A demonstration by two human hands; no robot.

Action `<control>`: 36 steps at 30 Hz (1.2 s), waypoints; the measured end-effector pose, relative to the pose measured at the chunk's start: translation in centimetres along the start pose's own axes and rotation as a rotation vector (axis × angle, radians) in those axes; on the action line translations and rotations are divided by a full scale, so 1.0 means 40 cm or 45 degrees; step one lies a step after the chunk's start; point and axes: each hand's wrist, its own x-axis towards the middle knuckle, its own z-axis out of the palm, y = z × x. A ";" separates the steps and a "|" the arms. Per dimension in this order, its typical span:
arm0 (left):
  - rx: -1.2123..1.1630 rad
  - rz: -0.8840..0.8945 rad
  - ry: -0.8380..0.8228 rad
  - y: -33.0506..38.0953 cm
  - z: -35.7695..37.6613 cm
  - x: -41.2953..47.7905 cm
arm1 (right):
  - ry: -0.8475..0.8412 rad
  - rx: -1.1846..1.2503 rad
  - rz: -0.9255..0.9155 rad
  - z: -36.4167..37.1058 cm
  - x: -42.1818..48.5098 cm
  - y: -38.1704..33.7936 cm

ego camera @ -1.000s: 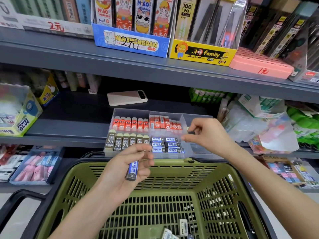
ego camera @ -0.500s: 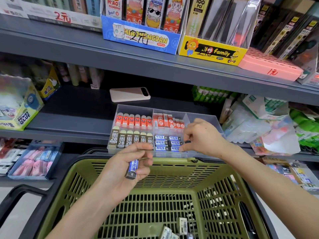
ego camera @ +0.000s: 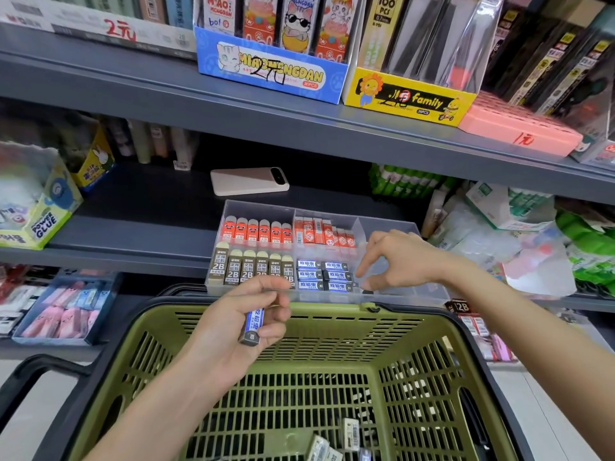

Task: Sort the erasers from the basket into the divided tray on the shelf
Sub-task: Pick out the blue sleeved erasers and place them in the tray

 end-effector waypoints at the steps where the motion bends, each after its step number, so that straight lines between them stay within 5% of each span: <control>1: 0.001 0.001 0.001 -0.001 0.000 0.000 | -0.073 -0.029 0.020 -0.005 0.006 -0.004; 6: 0.021 0.023 -0.017 0.000 -0.001 -0.001 | -0.331 0.097 0.079 -0.006 0.039 -0.026; 23: -0.021 0.030 -0.037 0.003 0.000 0.005 | -0.418 0.212 0.097 0.010 0.059 -0.004; 25: -0.073 0.033 -0.039 0.004 0.005 0.001 | -0.253 0.029 0.125 0.003 0.044 -0.022; 27: -0.164 0.045 -0.029 0.005 0.009 -0.001 | 0.150 -0.125 0.164 -0.005 0.015 -0.058; 30: -0.192 0.132 -0.013 0.002 0.019 0.001 | 0.502 0.408 -0.011 -0.005 -0.050 -0.153; 32: -0.111 0.256 0.030 -0.004 0.027 0.003 | 0.402 0.895 -0.140 0.006 -0.092 -0.229; 36: -0.079 0.427 0.024 -0.013 0.054 -0.010 | 0.340 1.293 -0.101 0.055 -0.121 -0.320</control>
